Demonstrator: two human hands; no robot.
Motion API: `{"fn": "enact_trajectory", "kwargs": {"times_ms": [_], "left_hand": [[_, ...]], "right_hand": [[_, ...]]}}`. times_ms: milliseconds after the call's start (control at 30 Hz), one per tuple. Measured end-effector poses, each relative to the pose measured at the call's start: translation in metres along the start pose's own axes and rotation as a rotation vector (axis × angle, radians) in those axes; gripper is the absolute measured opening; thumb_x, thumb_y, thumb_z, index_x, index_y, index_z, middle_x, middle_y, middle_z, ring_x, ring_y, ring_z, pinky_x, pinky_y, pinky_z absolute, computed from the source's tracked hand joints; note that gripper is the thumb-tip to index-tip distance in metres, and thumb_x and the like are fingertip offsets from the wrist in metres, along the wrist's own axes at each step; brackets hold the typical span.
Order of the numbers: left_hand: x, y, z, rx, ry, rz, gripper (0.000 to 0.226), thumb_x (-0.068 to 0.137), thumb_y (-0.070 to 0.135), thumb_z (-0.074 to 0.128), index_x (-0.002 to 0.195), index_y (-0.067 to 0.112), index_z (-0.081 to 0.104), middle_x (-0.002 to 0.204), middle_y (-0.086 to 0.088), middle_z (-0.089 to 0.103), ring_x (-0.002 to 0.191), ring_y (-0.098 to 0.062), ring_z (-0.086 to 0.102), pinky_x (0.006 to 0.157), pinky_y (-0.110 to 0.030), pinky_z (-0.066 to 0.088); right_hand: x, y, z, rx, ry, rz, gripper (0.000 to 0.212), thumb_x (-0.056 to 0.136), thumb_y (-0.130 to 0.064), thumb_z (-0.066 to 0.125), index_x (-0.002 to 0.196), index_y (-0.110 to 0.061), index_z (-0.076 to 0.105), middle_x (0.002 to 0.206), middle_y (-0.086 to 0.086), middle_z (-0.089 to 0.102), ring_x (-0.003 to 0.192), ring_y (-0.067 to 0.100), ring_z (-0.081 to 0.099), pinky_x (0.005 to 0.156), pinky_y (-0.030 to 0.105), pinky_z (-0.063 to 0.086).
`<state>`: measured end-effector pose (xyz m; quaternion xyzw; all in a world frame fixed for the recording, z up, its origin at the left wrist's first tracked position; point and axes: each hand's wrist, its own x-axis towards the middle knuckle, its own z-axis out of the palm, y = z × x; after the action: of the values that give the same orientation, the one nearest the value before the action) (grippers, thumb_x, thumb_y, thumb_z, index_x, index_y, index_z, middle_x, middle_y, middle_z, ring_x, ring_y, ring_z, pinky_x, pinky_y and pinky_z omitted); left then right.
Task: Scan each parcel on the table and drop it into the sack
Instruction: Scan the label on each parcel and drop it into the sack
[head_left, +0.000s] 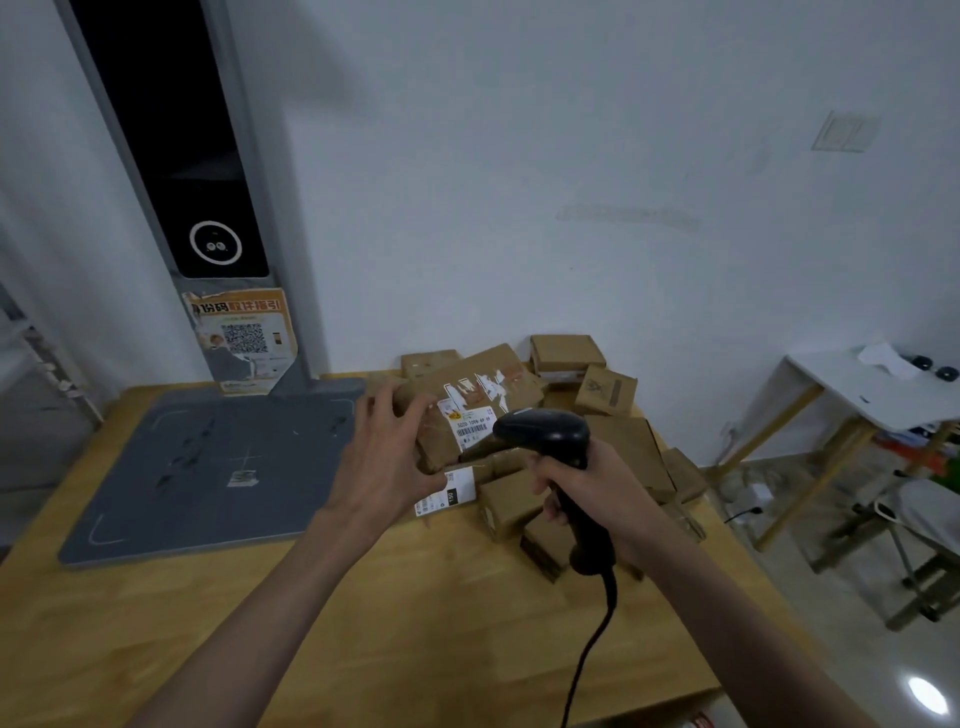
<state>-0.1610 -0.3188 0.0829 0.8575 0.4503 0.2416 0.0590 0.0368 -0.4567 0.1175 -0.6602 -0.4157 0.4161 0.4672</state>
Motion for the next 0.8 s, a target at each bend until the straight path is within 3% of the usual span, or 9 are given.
{"fn": "enact_trajectory", "kwargs": {"times_ms": [233,467,700,800], "left_hand": [[-0.002,0.007,-0.004,0.039,0.068,0.06,0.089,0.059,0.044,0.092,0.133,0.031,0.044,0.148,-0.004,0.024,0.137,-0.028,0.024,0.081,-0.039,0.057],[-0.006,0.008,-0.007,0.039,0.081,0.062,0.09,0.057,0.036,0.094,0.132,0.028,0.047,0.147,-0.005,0.026,0.136,-0.029,0.026,0.074,-0.04,0.059],[-0.007,0.008,-0.007,0.044,0.093,0.05,0.09,0.06,0.036,0.093,0.136,0.028,0.046,0.15,-0.004,0.023,0.138,-0.027,0.021,0.084,-0.043,0.057],[-0.007,0.008,-0.008,0.041,0.101,0.055,0.091,0.059,0.035,0.094,0.136,0.028,0.046,0.15,-0.004,0.024,0.137,-0.028,0.023,0.082,-0.043,0.059]], "right_hand": [[-0.009,-0.006,0.008,0.06,-0.051,0.007,0.021,0.096,-0.016,0.064,0.117,-0.018,0.064,0.082,0.011,0.067,0.062,0.019,0.062,0.059,0.027,0.051],[-0.016,-0.012,0.012,0.051,-0.086,0.001,0.009,0.097,-0.013,0.062,0.099,-0.021,0.065,0.078,0.011,0.064,0.059,0.017,0.061,0.059,0.029,0.049],[-0.018,-0.013,0.014,0.041,-0.08,-0.002,0.011,0.097,-0.015,0.062,0.098,-0.026,0.064,0.075,0.008,0.063,0.06,0.016,0.061,0.061,0.029,0.05],[-0.019,-0.014,0.014,0.054,-0.083,-0.003,0.011,0.097,-0.014,0.062,0.1,-0.025,0.064,0.074,0.008,0.062,0.059,0.016,0.061,0.06,0.029,0.049]]}}
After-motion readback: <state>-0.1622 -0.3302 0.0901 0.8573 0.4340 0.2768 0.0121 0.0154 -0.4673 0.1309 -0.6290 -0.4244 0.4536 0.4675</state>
